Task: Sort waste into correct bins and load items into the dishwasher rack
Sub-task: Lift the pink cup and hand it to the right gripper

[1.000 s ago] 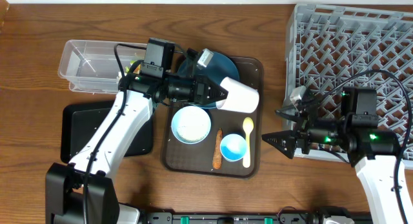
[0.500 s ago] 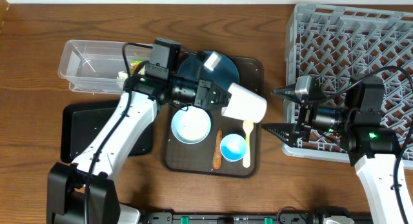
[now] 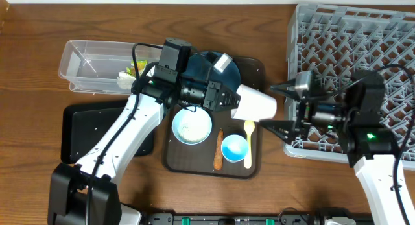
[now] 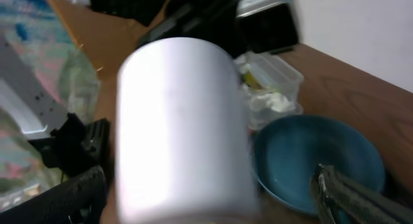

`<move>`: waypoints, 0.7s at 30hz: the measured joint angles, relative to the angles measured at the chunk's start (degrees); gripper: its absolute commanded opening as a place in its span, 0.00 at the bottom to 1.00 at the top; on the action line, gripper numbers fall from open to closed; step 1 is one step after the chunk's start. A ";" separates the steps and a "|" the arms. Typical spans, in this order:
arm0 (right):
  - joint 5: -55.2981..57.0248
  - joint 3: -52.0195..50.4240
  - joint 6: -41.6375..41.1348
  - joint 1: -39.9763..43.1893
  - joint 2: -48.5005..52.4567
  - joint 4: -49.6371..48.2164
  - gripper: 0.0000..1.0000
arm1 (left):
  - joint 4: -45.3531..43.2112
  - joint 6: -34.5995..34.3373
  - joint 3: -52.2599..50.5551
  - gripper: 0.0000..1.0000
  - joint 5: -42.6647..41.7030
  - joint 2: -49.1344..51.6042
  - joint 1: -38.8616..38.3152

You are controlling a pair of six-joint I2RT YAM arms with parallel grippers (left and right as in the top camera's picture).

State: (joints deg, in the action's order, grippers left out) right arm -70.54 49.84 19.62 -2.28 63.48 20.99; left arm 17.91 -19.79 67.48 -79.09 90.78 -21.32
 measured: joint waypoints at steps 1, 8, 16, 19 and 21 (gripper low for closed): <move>-0.07 0.00 -0.13 -0.83 0.00 -0.46 0.98 | -0.50 -0.70 0.00 0.06 0.00 0.00 0.00; 0.26 0.00 -0.83 -3.04 0.00 -2.03 0.92 | -1.51 -3.13 0.00 0.07 0.00 0.00 0.00; 0.50 0.00 -1.16 -3.21 0.00 -2.32 0.81 | -1.51 -4.24 0.00 0.06 0.00 0.00 0.00; 0.61 0.00 -1.20 -3.21 0.00 -2.38 0.75 | -1.51 -4.42 0.00 0.06 -0.02 0.00 0.00; 0.85 0.00 -1.20 -3.21 0.00 -2.43 0.73 | -1.51 -4.44 0.00 0.06 -0.04 0.00 -0.02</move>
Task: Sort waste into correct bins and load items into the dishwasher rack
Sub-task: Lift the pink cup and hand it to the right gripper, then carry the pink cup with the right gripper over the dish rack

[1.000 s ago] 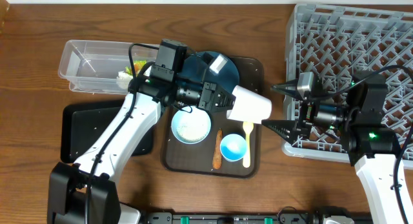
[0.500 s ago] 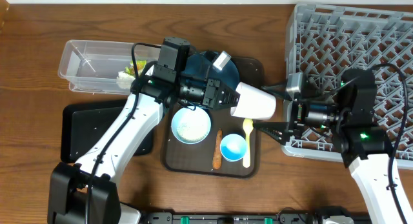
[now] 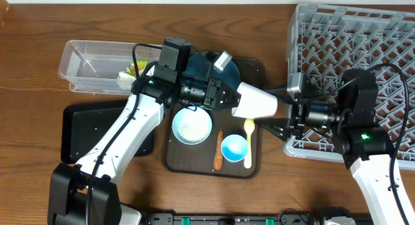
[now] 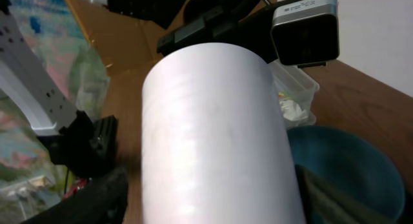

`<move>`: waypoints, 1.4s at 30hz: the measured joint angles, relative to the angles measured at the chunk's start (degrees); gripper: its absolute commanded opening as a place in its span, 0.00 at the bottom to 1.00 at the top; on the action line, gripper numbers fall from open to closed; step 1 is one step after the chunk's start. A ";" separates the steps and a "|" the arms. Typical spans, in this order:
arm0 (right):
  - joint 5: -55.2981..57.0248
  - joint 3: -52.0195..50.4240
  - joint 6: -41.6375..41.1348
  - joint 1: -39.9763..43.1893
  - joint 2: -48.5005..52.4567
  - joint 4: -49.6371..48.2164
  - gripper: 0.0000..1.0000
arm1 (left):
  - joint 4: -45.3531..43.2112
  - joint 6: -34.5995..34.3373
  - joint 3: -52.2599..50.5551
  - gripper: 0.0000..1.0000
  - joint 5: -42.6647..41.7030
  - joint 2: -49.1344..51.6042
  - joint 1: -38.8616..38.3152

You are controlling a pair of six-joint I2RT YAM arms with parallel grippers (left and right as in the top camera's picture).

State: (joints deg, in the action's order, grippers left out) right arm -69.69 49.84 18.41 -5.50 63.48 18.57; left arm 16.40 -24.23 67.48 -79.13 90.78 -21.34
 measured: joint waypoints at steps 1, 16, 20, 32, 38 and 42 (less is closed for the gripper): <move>0.17 0.00 -0.02 0.00 0.00 0.00 0.73 | 0.00 -0.02 0.00 0.06 0.00 0.00 0.00; 0.26 0.00 -0.04 0.00 0.00 -1.68 0.76 | -0.02 -3.69 0.00 0.06 0.00 0.00 0.00; 0.26 0.00 -0.04 0.00 0.00 -1.75 0.76 | -0.04 -4.31 0.00 0.06 0.00 0.00 0.00; 0.72 0.00 -0.02 -1.03 0.00 -2.75 0.63 | -1.66 -4.72 0.00 0.06 0.00 0.00 -1.55; 0.81 0.00 -0.46 -1.01 0.00 -2.58 0.56 | -1.64 -4.70 0.00 0.06 0.04 0.00 -1.53; 1.42 0.17 -0.37 -1.01 0.00 -0.81 0.56 | -1.44 -4.68 0.00 0.14 0.55 0.00 -1.55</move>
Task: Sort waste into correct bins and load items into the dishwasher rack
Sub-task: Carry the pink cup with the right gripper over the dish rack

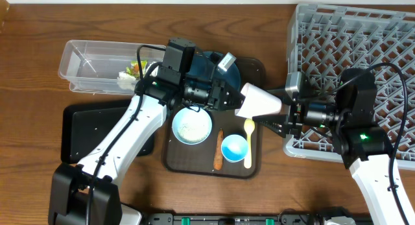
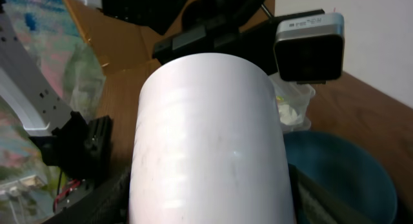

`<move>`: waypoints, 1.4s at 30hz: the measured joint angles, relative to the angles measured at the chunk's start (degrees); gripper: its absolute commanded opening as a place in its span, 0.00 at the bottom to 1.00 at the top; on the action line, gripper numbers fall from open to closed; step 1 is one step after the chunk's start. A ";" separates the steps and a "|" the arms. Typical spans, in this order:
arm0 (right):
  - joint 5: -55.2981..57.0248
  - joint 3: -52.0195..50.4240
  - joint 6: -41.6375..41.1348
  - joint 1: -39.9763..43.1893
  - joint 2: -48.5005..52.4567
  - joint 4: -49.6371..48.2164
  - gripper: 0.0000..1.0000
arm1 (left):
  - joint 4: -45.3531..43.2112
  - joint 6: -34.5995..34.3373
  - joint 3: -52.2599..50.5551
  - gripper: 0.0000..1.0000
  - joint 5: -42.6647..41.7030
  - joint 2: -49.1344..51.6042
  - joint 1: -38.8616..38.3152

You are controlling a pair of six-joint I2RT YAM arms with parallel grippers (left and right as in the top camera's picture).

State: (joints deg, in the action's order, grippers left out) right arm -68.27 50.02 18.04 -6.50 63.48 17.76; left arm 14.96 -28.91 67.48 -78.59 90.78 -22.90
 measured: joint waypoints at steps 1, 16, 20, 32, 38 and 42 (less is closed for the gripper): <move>0.24 0.11 0.00 -0.02 0.00 1.20 0.56 | -0.09 -0.13 0.00 0.17 0.46 0.00 -0.02; 22.77 0.17 -7.85 -0.39 0.00 13.81 0.38 | 19.34 6.95 0.11 0.38 30.23 0.00 1.05; 31.36 0.79 -10.40 -0.39 0.00 19.34 0.36 | 26.23 9.84 0.11 0.38 39.17 -0.52 3.67; 57.94 21.55 -19.61 4.20 0.15 45.90 0.32 | 36.02 14.84 0.13 0.38 59.21 -19.08 10.10; 62.77 28.28 -21.88 13.81 5.53 53.44 0.31 | 36.30 15.45 0.13 0.38 61.59 -21.77 10.10; 65.29 33.83 -22.18 18.84 11.69 57.81 0.33 | 36.65 15.47 0.13 0.38 62.29 -21.77 10.10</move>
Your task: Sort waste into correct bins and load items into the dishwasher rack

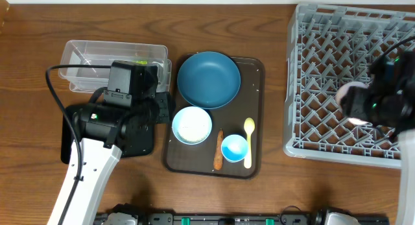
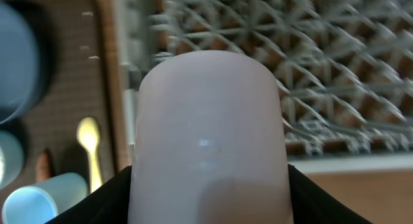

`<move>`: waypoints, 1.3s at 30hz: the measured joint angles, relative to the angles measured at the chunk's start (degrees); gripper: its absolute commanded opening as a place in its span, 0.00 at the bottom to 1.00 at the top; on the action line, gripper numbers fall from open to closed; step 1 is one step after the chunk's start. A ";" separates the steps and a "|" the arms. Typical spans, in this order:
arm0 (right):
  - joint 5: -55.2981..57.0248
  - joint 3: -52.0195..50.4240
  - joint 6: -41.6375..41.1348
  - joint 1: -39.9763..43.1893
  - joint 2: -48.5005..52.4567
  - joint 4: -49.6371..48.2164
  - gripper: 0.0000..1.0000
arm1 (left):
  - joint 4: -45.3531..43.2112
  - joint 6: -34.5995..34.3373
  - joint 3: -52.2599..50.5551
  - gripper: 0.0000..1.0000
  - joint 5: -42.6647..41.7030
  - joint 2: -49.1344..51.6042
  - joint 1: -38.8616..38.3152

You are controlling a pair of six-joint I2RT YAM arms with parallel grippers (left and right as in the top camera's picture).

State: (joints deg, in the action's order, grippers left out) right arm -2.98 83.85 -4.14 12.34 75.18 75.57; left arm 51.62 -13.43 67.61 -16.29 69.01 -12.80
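A white paper cup (image 2: 210,140) fills the right wrist view, and my right gripper (image 2: 210,201) is shut on it, black fingers (image 2: 110,204) on both sides. From overhead the cup (image 1: 352,100) hangs over the front part of the grey dishwasher rack (image 1: 324,50). The left gripper (image 1: 166,107) sits far back at the left, next to the brown tray (image 1: 256,69), open and empty. On the tray are a blue plate (image 1: 209,79), a pale bowl (image 1: 192,125), a small blue cup (image 1: 235,148), a yellow spoon (image 1: 249,141) and an orange stick (image 1: 218,159).
A clear bin (image 1: 97,56) holding food scraps (image 1: 138,61) stands at the back left. A black bin (image 1: 84,131) lies under the left arm. The rack's front edge (image 2: 361,162) runs just behind the held cup.
The left gripper has let go of the white cup and is now back at the left by the black bin. The right gripper has the cup alone, now over the rack.
The left gripper held the white cup out above the tray toward the open right gripper. Then the right fingers stood around the cup. Both were on it 1.4 s ago. Now only the right gripper holds it, over the rack.
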 measured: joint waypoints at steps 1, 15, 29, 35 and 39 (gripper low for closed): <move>0.55 1.75 -0.02 1.25 1.84 0.98 0.34 | 0.07 0.00 0.00 0.38 0.07 0.00 0.00; 2.38 10.12 -4.00 20.15 21.75 1.20 0.33 | 0.55 0.00 0.00 0.38 0.17 0.00 0.00; -2.40 10.19 -8.09 36.06 22.93 -3.72 0.31 | 0.66 -0.02 0.00 0.38 0.20 0.00 0.00; -3.98 10.27 -9.84 38.71 24.79 -5.88 0.32 | 0.72 0.00 0.00 0.38 0.20 0.00 0.00; -4.81 10.27 -10.29 38.71 26.75 -6.93 0.32 | 0.87 0.00 0.00 0.38 0.20 0.00 0.00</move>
State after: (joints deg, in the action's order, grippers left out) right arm -7.79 94.13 -14.44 51.05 101.93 68.64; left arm 52.49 -13.43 67.61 -16.10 69.01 -12.80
